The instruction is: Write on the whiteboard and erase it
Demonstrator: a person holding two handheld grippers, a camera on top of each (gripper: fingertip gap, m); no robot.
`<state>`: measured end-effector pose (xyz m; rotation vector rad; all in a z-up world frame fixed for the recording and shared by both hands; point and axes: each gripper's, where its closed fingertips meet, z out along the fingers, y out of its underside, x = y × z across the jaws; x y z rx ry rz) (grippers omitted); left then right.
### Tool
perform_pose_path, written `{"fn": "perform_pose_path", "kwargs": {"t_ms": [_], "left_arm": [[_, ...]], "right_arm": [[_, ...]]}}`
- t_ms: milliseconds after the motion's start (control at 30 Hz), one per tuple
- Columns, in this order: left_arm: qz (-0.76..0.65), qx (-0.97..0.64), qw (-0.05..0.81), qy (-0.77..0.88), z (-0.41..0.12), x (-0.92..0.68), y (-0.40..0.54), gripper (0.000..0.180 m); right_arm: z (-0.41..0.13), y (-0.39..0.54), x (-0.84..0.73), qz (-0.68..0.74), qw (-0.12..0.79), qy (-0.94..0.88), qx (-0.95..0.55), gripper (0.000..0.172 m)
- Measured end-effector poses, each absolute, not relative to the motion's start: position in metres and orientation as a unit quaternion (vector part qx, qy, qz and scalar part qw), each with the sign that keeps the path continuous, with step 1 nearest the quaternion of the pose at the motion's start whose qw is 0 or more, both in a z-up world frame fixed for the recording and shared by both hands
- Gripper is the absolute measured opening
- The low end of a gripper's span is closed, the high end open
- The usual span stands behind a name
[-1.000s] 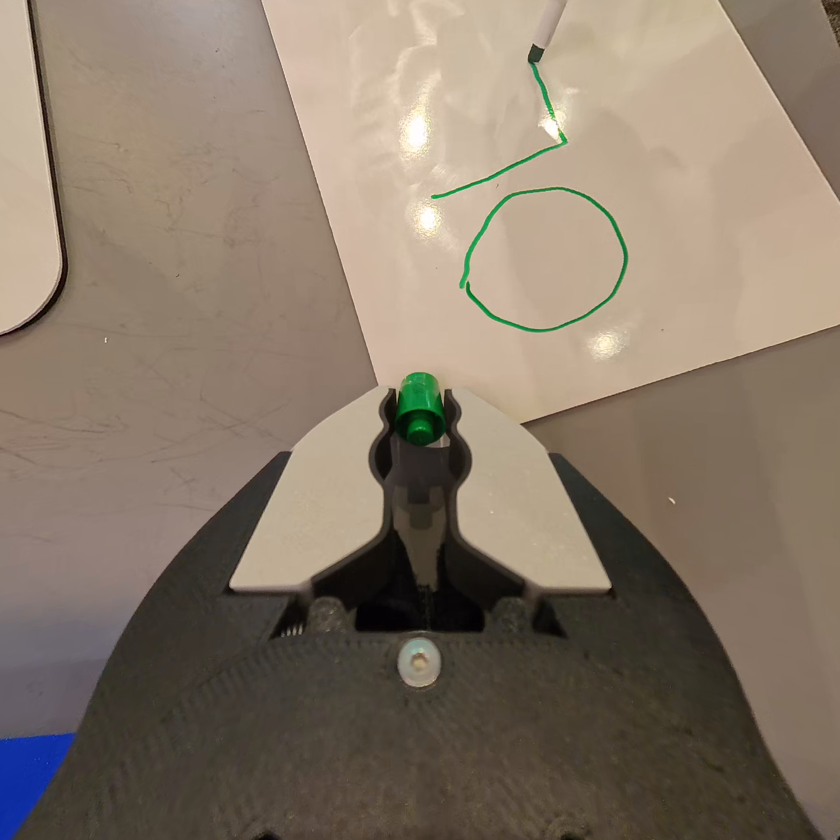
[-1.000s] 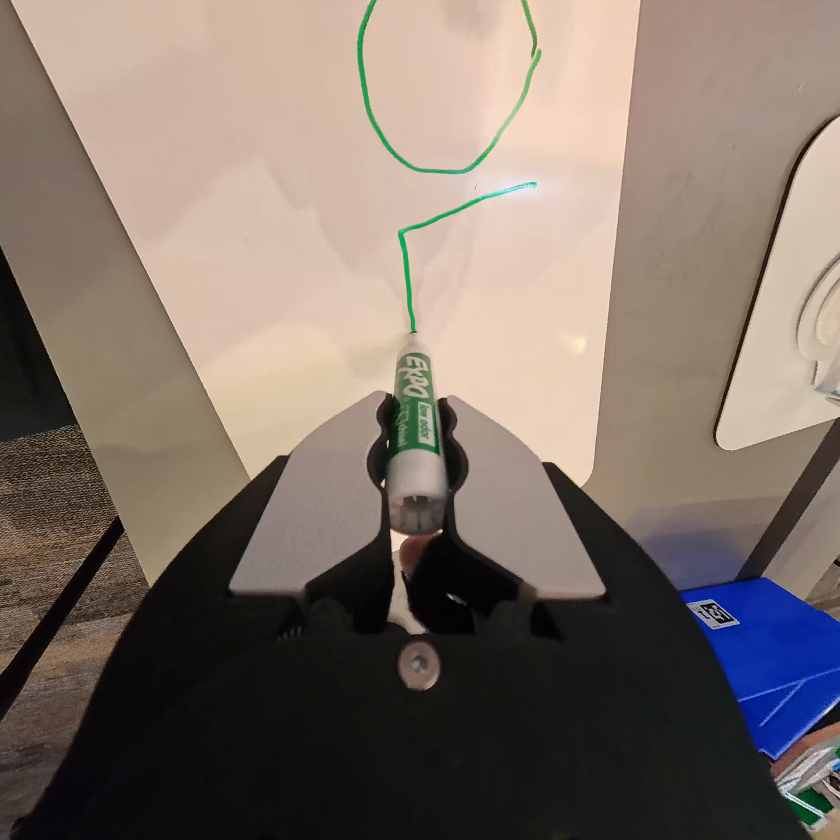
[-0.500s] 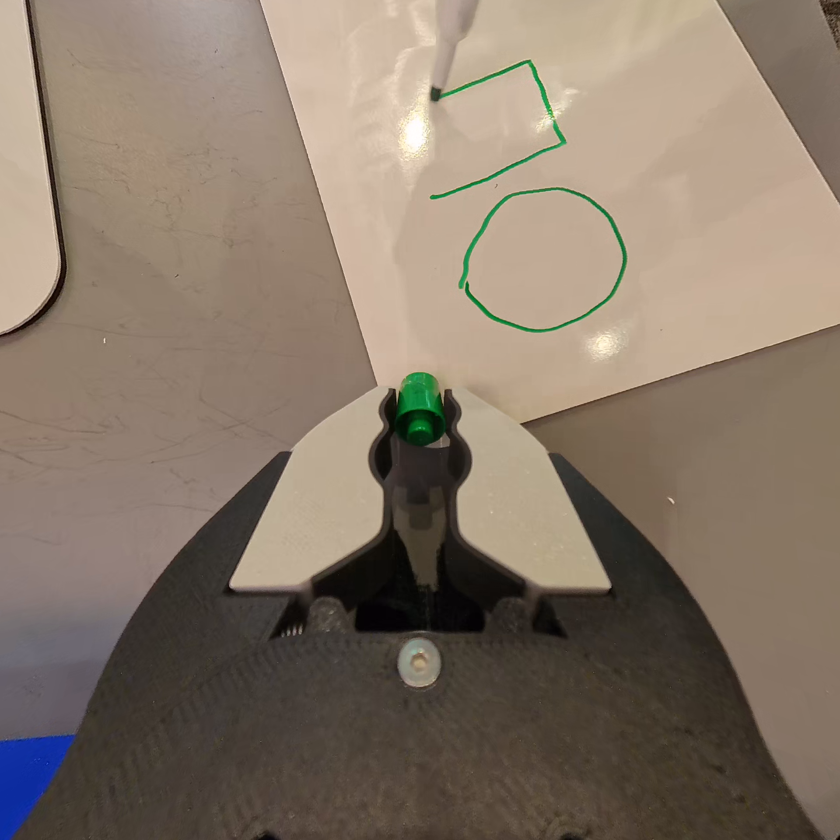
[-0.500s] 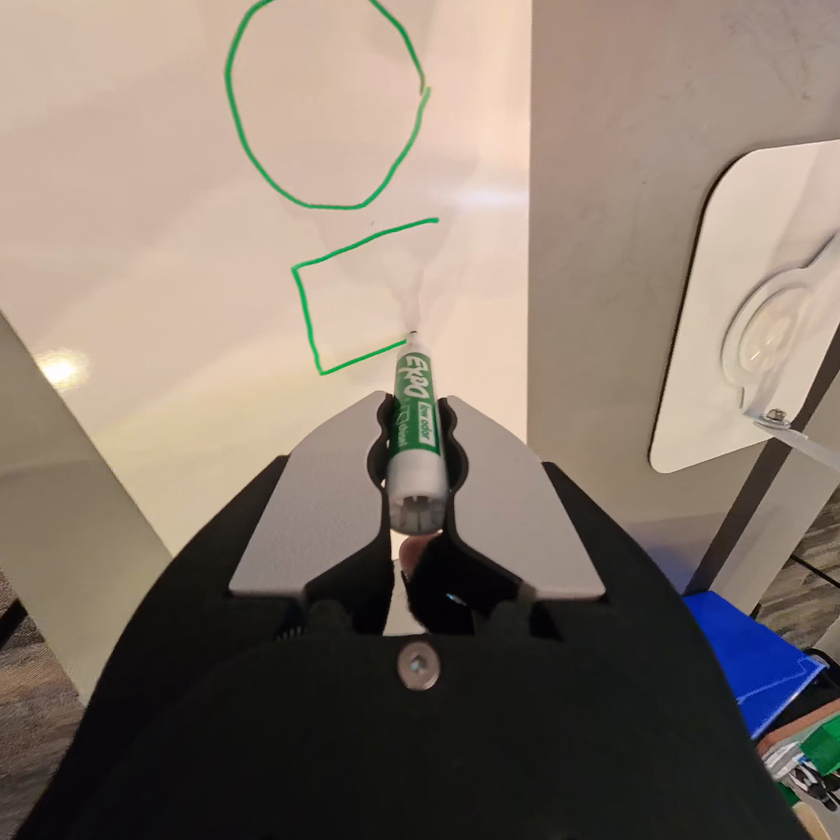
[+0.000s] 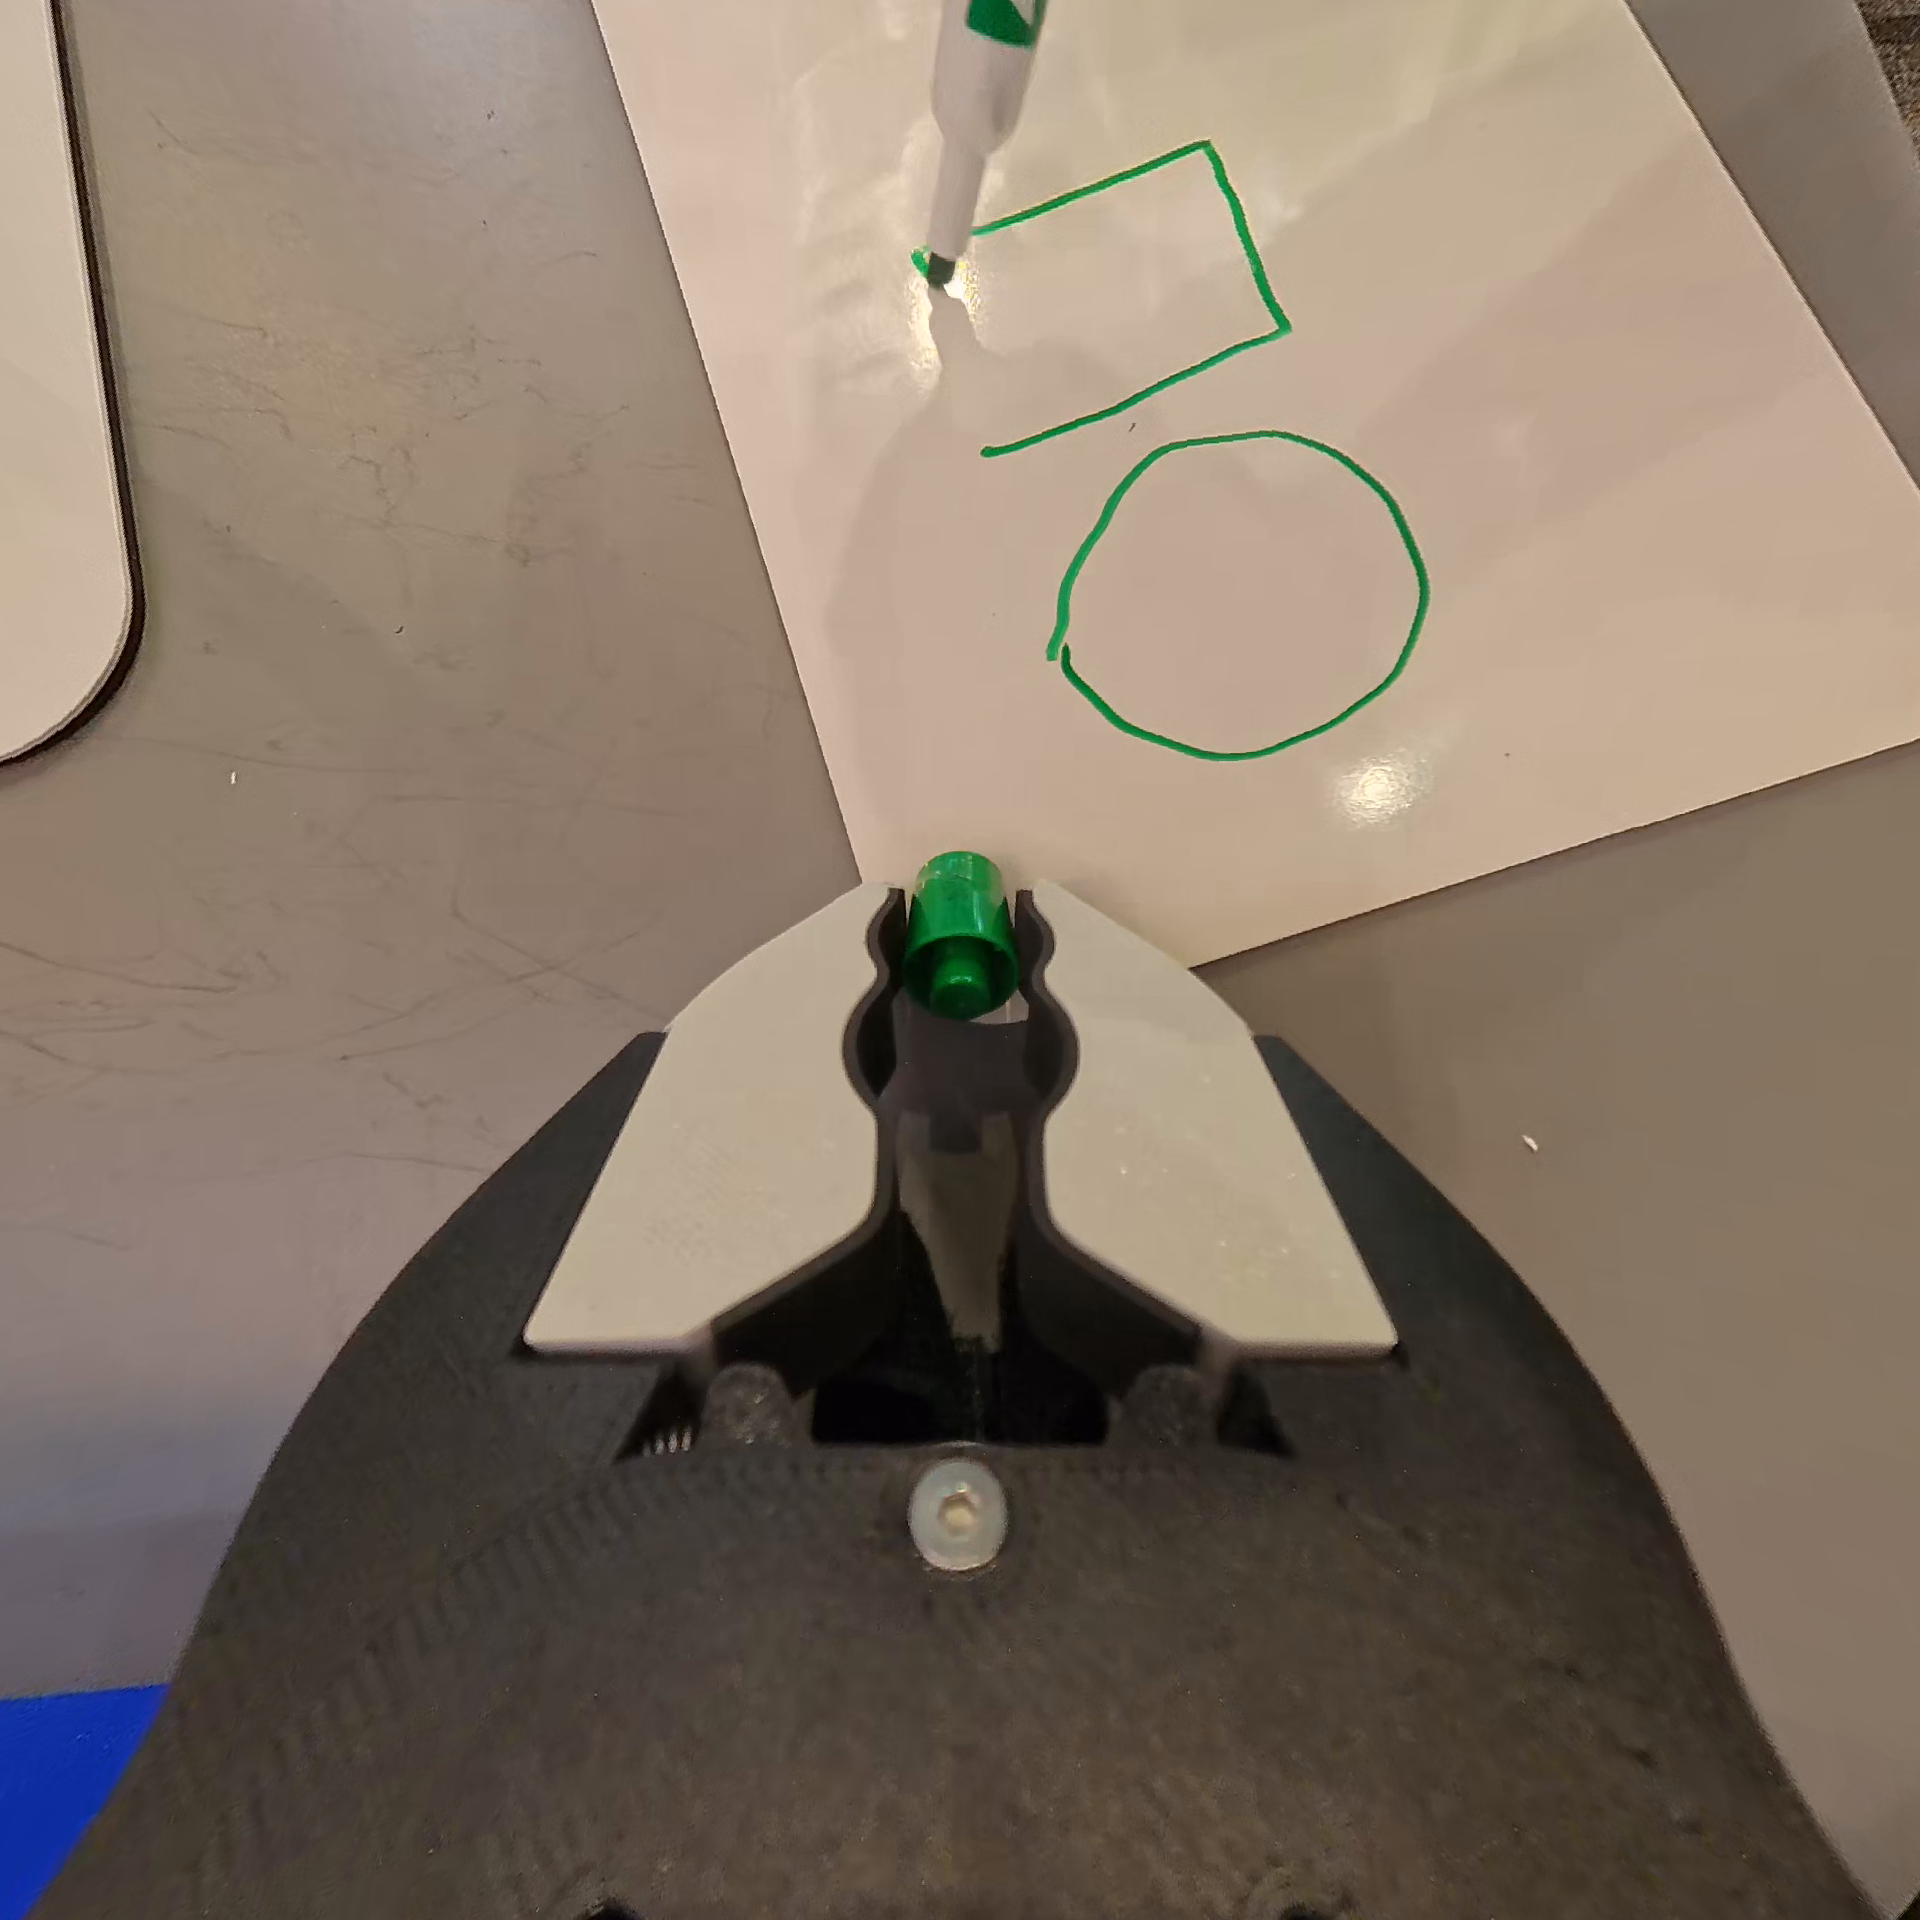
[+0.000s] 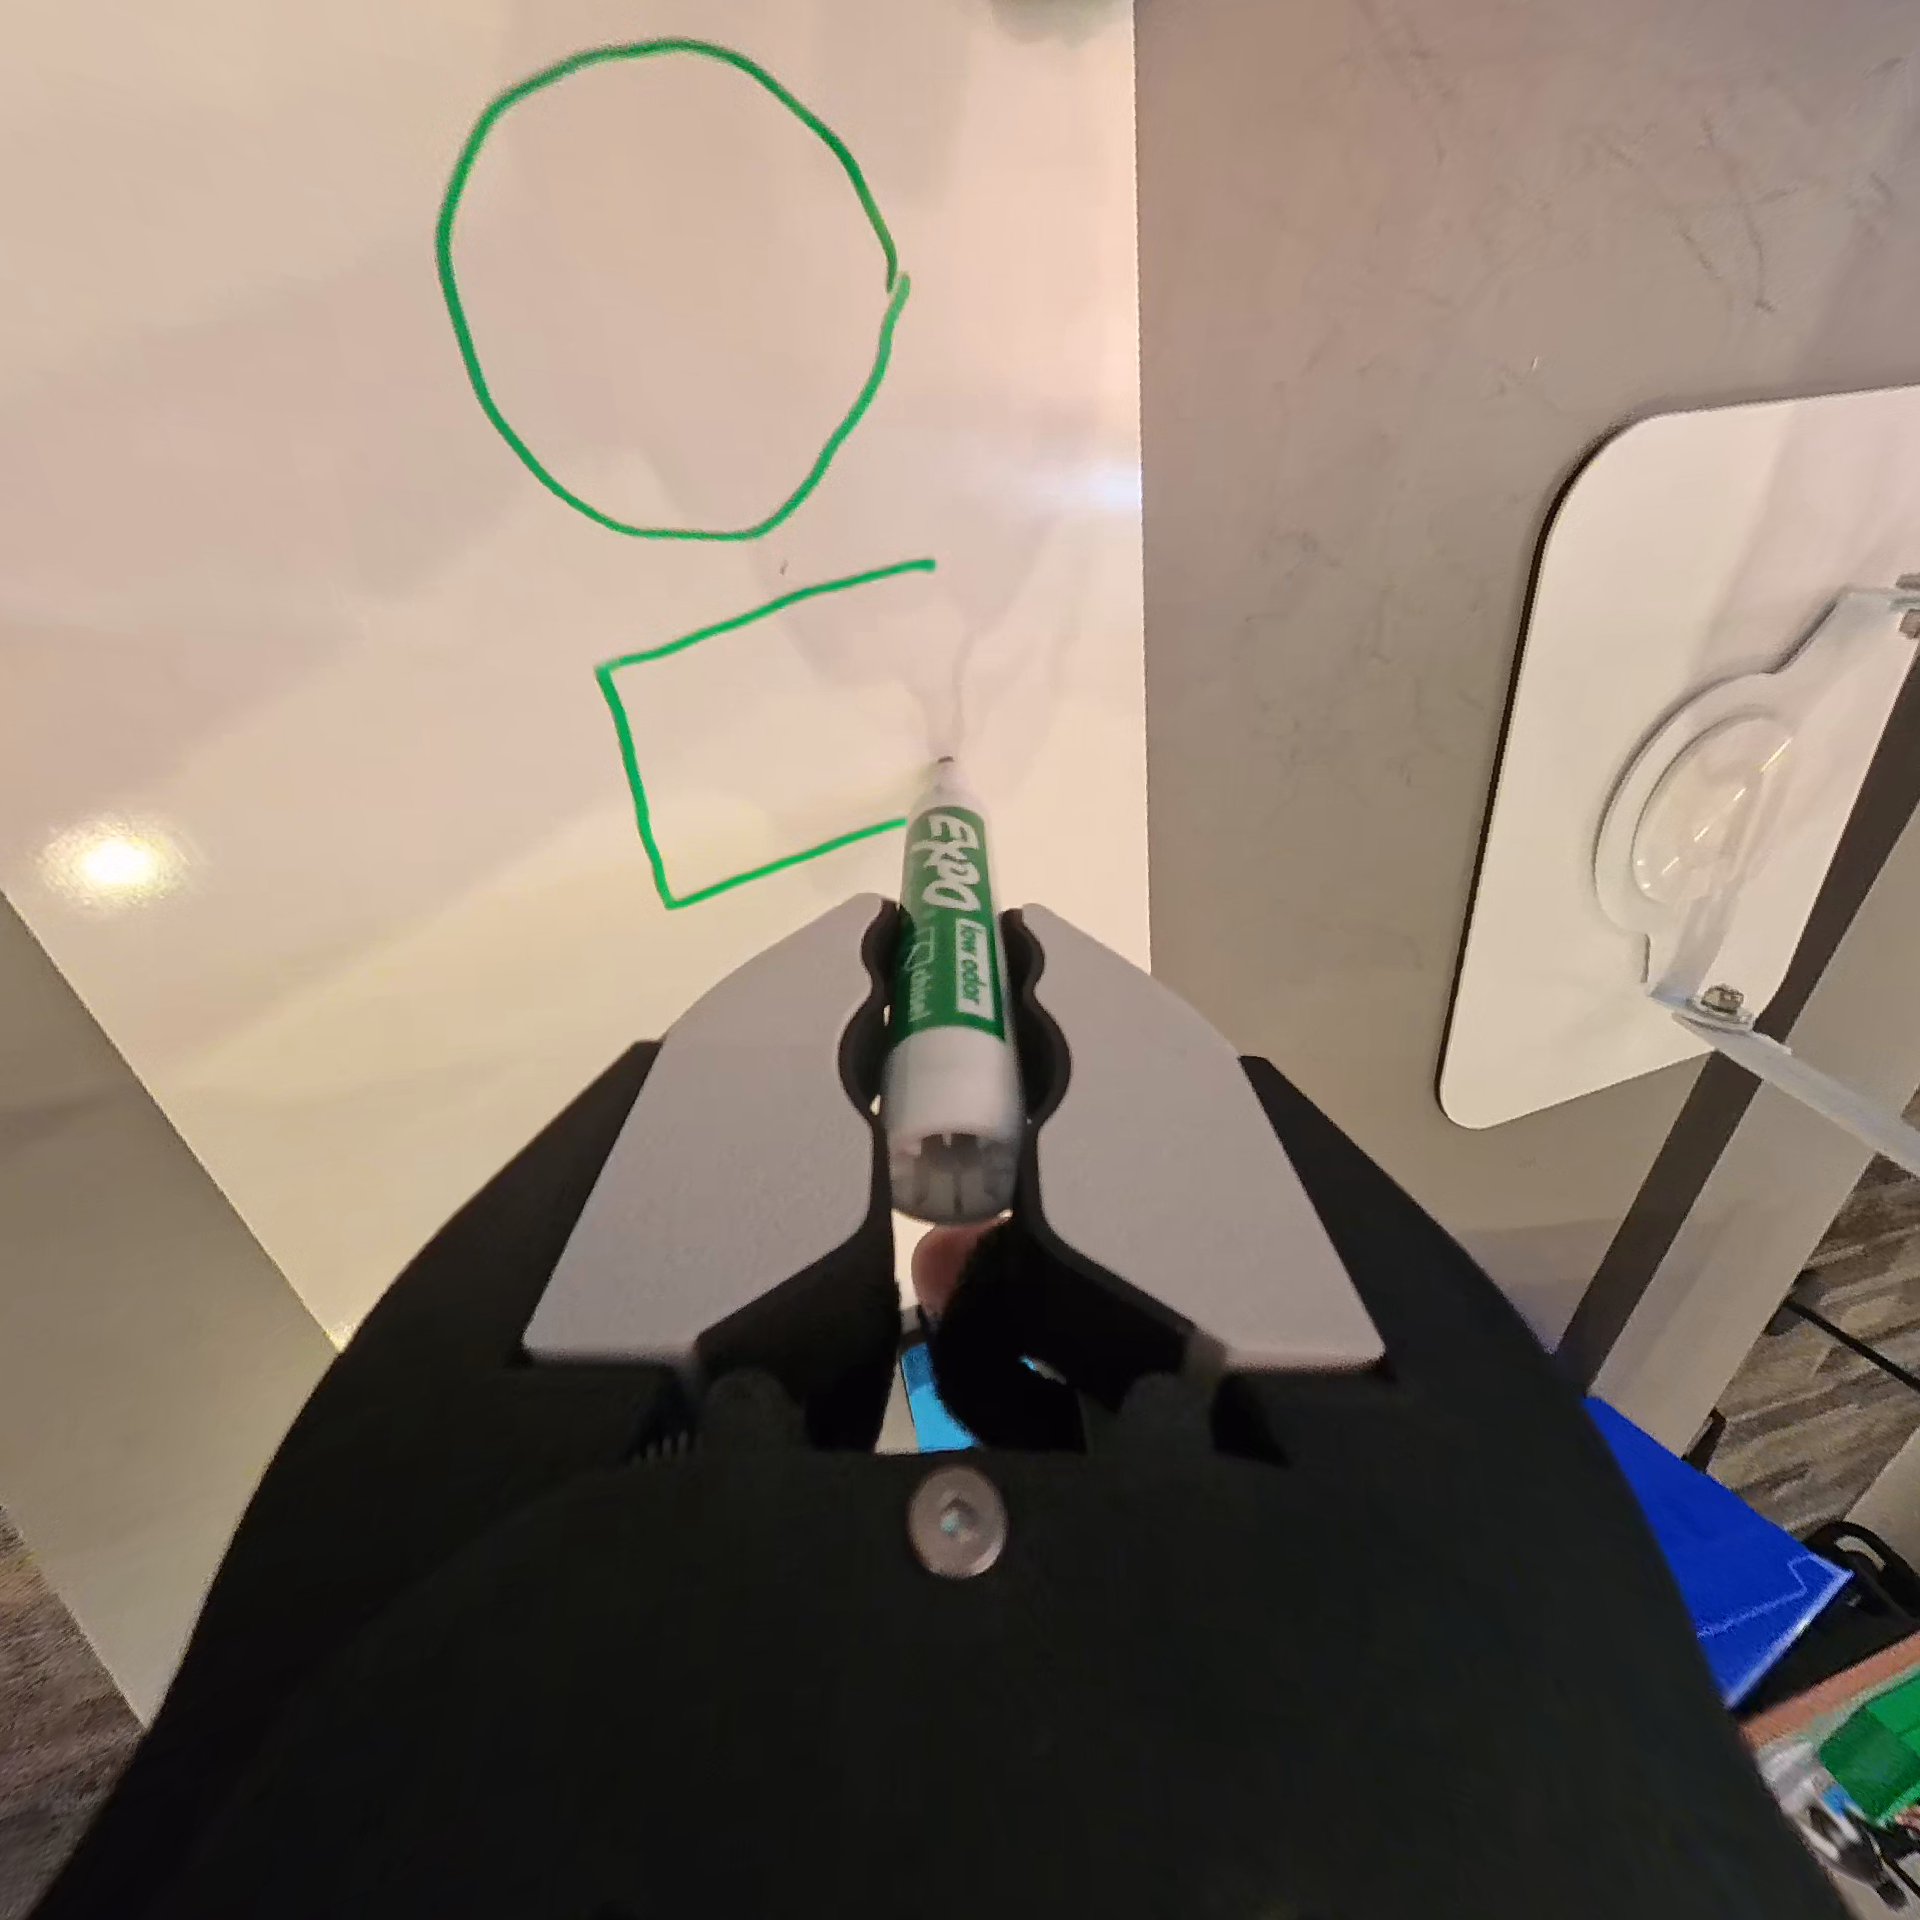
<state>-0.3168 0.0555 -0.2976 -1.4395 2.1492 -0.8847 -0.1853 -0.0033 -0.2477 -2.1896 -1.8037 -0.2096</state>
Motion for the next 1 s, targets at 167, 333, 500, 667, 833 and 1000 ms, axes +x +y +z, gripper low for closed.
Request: {"fn": "perform_pose_path", "kwargs": {"t_ms": [167,333,500,667,833,1000], "left_arm": [[-0.317,-0.515,0.202,0.77,-0.298,-0.317,0.055,0.02],[-0.317,-0.515,0.202,0.77,-0.297,-0.317,0.055,0.02],[-0.317,-0.515,0.202,0.77,-0.297,-0.317,0.055,0.02],[-0.317,-0.515,0.203,0.771,-0.297,-0.317,0.055,0.02],[-0.318,-0.515,0.202,0.77,-0.297,-0.317,0.055,0.02],[-0.318,-0.515,0.201,0.77,-0.297,-0.317,0.055,0.02]], "right_arm": [[-0.248,-0.001,-0.201,-0.065,0.152,-0.639,-0.751,0.021],[-0.248,0.003,-0.216,-0.061,0.153,-0.65,-0.742,0.02],[-0.248,0.003,-0.226,-0.058,0.155,-0.659,-0.734,0.021],[-0.244,0.003,-0.22,-0.066,0.157,-0.653,-0.738,0.021],[-0.23,-0.009,-0.191,-0.07,0.165,-0.627,-0.758,0.02],[-0.229,-0.026,-0.164,-0.078,0.15,-0.608,-0.776,0.02]]}}
